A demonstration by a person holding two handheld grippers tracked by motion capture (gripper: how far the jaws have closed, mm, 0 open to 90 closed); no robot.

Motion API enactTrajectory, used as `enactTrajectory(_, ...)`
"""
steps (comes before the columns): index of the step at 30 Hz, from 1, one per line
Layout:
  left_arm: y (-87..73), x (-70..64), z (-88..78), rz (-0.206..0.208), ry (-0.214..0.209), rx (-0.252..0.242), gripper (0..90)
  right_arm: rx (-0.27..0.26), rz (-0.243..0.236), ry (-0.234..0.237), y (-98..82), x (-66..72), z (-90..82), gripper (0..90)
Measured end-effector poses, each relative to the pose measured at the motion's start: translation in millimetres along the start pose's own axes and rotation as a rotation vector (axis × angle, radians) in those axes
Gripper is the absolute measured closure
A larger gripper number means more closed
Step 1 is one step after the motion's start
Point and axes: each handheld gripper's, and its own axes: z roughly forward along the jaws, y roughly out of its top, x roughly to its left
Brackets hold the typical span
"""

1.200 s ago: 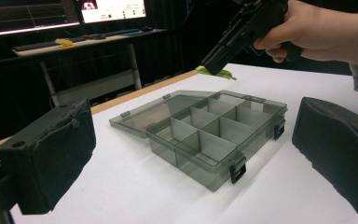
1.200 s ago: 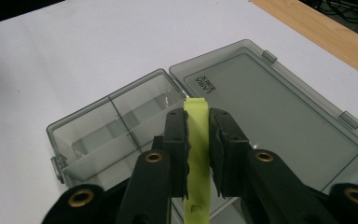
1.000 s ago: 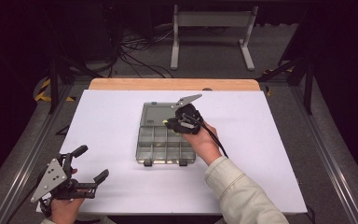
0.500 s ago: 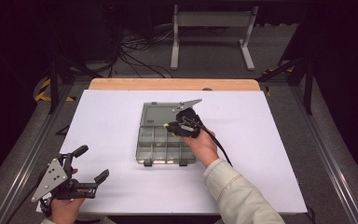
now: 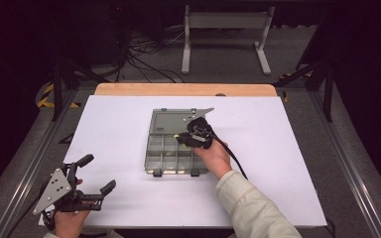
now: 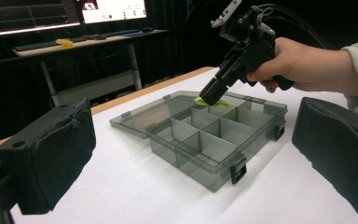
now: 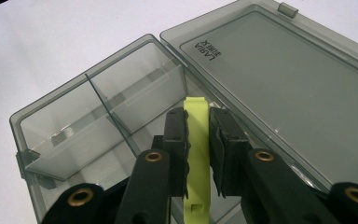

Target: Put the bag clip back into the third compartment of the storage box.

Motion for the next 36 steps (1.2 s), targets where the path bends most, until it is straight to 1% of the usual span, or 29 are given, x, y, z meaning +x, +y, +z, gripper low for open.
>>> enactTrajectory(6, 0.2, 0.0, -0.2, 0.002, -0.001, 0.002, 0.2, 0.004, 0.016, 0.003, -3.6, -1.3, 0.2, 77.9)
enactTrajectory(9, 0.2, -0.2, -0.2, 0.001, 0.002, 0.002, 0.2, 0.005, 0.016, 0.005, -4.5, -2.2, -0.7, 77.8)
enactTrajectory(11, 0.3, 0.3, -0.3, 0.005, 0.000, 0.002, 0.2, 0.007, 0.026, 0.004, -5.4, -2.6, -1.7, 77.8)
enactTrajectory(15, 0.3, 0.0, -0.1, 0.003, 0.000, 0.003, 0.2, 0.015, 0.027, 0.004, -7.3, -4.4, -2.7, 77.8)
enactTrajectory(21, 0.5, -0.1, 0.0, 0.004, -0.001, 0.003, 0.2, 0.037, 0.048, -0.004, -9.6, -6.3, -1.1, 77.8)
enactTrajectory(26, 0.6, -0.6, 0.1, 0.002, -0.001, -0.002, 0.2, 0.055, 0.054, -0.011, -10.8, -6.4, 0.2, 77.8)
enactTrajectory(29, 0.7, -0.5, 0.2, 0.003, -0.002, -0.001, 0.2, 0.069, 0.048, -0.013, -11.6, -6.6, 1.3, 77.7)
enactTrajectory(36, 0.8, -0.9, 1.1, 0.001, -0.006, -0.001, 0.2, 0.076, 0.050, -0.014, -11.8, -6.1, 2.2, 77.6)
